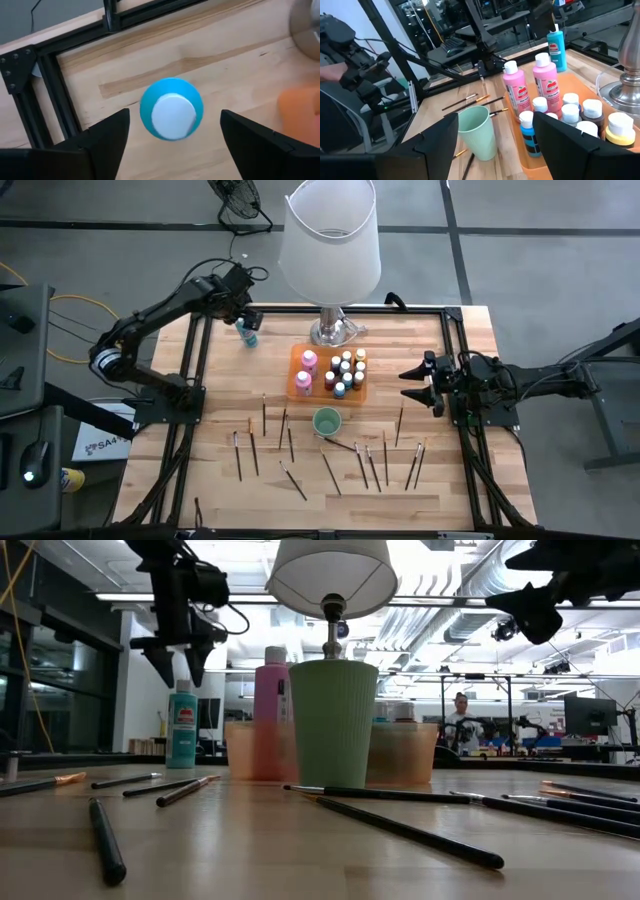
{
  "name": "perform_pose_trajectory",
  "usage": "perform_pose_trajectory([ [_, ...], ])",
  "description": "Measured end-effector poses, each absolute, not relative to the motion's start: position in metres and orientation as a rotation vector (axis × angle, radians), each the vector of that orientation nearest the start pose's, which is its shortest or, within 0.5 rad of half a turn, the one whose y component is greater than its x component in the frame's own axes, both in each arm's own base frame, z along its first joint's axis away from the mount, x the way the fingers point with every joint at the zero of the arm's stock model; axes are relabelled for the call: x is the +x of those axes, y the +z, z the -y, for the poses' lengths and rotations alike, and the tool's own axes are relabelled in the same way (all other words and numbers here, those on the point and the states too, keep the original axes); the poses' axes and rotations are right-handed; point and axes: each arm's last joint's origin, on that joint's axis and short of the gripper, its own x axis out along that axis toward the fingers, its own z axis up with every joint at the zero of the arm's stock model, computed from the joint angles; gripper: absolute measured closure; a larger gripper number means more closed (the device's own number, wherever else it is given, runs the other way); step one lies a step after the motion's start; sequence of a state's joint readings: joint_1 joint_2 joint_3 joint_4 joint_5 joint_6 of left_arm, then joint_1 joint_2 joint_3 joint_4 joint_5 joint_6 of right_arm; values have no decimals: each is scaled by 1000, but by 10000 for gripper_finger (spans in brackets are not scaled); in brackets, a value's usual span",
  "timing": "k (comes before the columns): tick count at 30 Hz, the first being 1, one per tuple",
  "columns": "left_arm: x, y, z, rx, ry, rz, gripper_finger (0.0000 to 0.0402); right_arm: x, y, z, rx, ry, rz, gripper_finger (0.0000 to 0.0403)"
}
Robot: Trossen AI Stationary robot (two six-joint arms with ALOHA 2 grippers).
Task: Pick & Place Paint Supplies
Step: Put the big blue paint bottle into the orange bin
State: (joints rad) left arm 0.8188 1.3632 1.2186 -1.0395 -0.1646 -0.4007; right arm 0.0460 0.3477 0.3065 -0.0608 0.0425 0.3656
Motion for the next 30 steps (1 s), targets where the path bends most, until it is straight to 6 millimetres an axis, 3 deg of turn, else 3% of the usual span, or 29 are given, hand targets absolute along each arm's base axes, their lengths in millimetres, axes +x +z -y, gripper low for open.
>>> perform_pose_trajectory([
  [9,173,290,-192,-725,1098,-1019,134,115,233,-5,378,10,-108,153],
  [20,173,301,-192,-708,1097,-987,181,115,233,-5,394,29,-114,153],
  [30,169,300,-190,-667,1129,-1045,188,115,233,-5,394,28,-114,153],
])
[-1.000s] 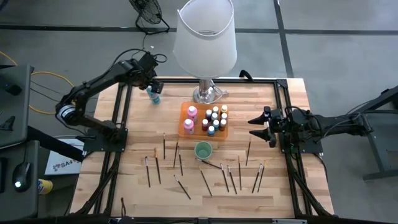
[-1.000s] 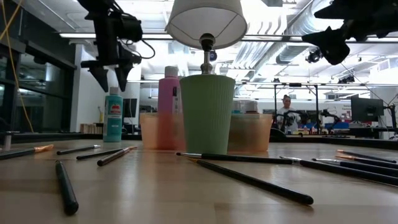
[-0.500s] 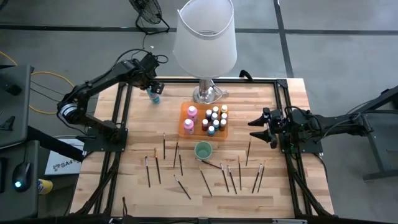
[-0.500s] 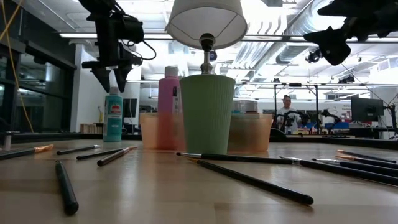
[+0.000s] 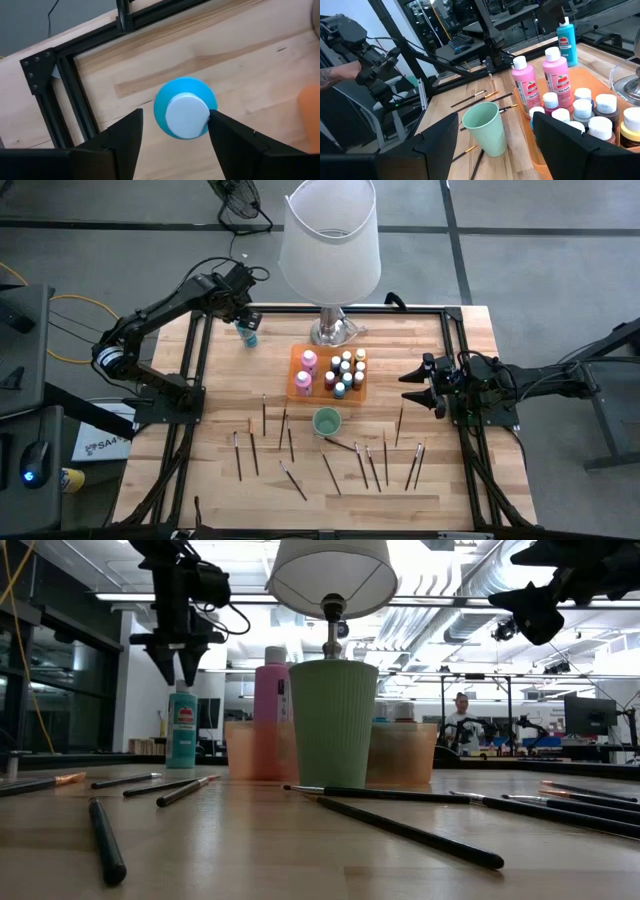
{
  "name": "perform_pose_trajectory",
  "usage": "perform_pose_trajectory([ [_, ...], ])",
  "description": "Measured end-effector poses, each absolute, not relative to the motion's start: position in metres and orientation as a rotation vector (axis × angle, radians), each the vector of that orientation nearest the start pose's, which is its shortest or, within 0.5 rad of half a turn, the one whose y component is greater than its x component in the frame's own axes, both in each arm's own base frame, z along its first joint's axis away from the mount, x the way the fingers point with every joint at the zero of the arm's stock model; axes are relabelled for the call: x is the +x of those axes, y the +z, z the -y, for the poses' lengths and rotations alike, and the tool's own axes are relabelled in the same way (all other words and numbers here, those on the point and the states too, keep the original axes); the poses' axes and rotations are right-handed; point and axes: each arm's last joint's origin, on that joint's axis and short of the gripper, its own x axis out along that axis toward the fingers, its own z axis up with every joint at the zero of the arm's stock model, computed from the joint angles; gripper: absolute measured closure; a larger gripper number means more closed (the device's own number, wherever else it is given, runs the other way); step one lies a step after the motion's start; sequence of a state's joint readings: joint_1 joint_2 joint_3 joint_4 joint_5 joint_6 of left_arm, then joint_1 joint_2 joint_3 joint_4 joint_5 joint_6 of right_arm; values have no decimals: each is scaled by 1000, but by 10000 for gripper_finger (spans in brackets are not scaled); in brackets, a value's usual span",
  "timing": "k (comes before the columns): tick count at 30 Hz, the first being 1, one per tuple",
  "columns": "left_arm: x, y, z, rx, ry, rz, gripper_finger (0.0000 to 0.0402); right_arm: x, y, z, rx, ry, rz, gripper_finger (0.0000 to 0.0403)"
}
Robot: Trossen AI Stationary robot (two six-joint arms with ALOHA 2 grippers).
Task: Pick & Place Paint Supplies
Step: Put the big blue paint bottle into the orange bin
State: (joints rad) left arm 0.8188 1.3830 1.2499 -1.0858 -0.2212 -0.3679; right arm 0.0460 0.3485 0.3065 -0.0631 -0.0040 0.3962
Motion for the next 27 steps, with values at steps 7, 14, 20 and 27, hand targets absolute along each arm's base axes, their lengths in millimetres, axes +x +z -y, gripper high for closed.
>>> perform_pose_trajectory([
  [7,172,299,-192,-673,1117,-1030,188,115,233,-5,397,28,-114,153],
  [14,176,292,-196,-675,1100,-1057,188,115,233,-5,404,28,-113,153],
  [20,177,292,-197,-668,1089,-1052,188,115,233,-6,417,33,-115,153],
  [27,176,291,-196,-675,1087,-1077,223,115,233,-6,423,33,-115,153],
])
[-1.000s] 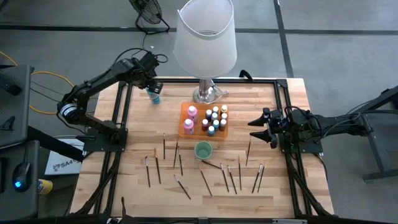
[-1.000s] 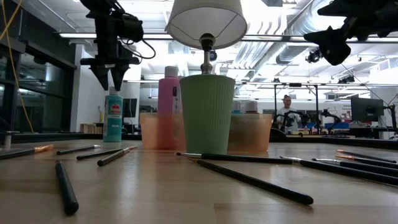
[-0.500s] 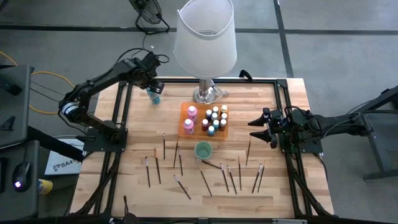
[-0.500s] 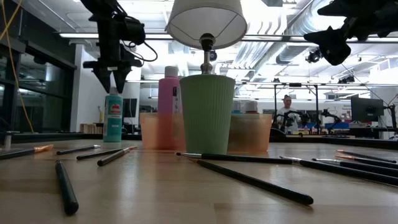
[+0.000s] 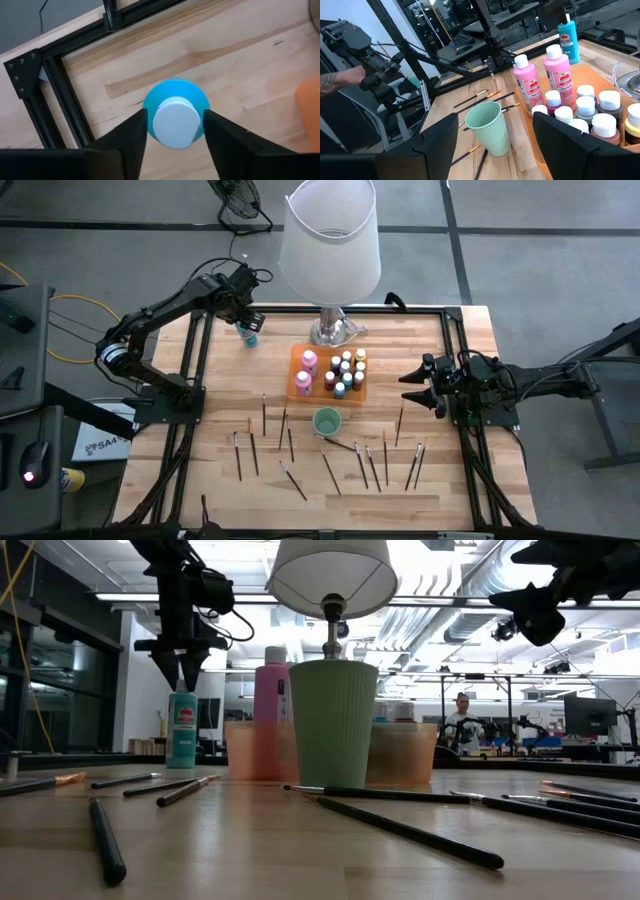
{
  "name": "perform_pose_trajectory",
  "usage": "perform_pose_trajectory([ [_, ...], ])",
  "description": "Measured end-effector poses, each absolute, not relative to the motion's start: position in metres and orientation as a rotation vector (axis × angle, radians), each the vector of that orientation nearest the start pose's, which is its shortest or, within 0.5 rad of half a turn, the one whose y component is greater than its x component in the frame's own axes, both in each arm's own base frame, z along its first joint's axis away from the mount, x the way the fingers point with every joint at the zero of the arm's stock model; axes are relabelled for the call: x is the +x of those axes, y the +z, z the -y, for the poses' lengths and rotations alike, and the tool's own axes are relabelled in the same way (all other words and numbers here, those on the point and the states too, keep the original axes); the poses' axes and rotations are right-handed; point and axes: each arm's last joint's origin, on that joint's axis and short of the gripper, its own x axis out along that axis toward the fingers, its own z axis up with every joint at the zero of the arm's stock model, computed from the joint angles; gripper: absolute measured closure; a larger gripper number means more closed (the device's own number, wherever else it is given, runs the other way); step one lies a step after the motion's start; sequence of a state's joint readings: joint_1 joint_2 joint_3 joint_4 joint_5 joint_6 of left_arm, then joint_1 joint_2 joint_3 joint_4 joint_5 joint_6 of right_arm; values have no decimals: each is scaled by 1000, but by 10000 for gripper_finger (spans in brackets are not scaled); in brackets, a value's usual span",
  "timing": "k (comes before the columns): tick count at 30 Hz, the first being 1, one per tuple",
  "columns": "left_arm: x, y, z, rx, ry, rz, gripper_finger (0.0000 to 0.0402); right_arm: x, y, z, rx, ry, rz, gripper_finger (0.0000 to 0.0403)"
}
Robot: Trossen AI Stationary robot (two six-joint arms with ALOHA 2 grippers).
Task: Pick & Place Paint Supplies
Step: Put the big blue paint bottle into the orange bin
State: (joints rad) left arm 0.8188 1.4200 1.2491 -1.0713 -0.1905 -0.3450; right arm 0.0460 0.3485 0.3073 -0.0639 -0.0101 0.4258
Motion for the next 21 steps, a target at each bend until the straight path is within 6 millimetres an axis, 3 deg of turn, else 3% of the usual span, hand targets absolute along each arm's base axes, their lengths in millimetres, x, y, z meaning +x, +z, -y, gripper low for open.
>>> perform_pose_trajectory([
  [7,176,291,-196,-676,1085,-1076,282,115,233,-6,424,33,-116,153],
  [21,178,297,-194,-656,956,-1088,285,115,231,-6,447,28,-135,153],
])
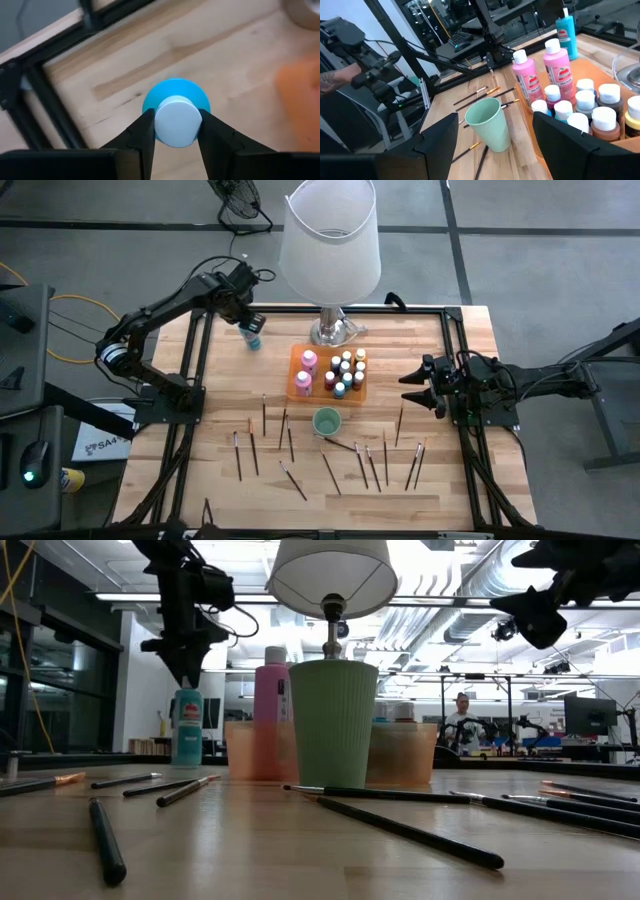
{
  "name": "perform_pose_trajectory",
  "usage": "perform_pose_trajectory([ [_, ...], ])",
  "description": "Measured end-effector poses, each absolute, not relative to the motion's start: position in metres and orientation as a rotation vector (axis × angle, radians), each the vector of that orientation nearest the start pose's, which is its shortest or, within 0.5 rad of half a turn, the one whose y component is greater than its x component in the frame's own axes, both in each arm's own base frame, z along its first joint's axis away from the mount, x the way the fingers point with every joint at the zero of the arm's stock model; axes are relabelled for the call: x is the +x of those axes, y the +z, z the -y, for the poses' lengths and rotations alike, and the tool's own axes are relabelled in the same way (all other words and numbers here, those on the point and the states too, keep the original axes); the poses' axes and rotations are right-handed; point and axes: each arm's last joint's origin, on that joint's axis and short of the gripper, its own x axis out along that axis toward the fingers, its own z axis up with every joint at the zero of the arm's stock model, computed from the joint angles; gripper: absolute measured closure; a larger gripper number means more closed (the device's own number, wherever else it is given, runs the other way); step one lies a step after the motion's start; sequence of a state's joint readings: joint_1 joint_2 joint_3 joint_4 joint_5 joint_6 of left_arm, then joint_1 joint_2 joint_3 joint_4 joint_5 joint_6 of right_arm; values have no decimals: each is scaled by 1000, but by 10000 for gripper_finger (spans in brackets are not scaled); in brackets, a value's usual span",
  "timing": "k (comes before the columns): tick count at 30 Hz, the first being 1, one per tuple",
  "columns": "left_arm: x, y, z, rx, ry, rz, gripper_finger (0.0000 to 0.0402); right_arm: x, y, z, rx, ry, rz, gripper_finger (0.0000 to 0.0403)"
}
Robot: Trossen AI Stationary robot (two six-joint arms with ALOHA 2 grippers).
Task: Pick & Place Paint Supplies
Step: Put the big blue paint bottle into the orange bin
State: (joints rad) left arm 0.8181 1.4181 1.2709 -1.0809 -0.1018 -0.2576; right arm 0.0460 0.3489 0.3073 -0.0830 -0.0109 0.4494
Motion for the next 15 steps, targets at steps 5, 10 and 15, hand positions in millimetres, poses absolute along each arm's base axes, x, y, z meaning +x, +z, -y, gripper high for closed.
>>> perform_pose_trajectory([
  [5,181,313,-194,-611,827,-1068,285,115,231,-6,449,25,-145,153],
  [10,187,337,-189,-545,729,-1029,285,115,231,-6,449,25,-145,153],
  [15,203,355,-175,-456,617,-979,285,115,230,-6,447,25,-146,153],
])
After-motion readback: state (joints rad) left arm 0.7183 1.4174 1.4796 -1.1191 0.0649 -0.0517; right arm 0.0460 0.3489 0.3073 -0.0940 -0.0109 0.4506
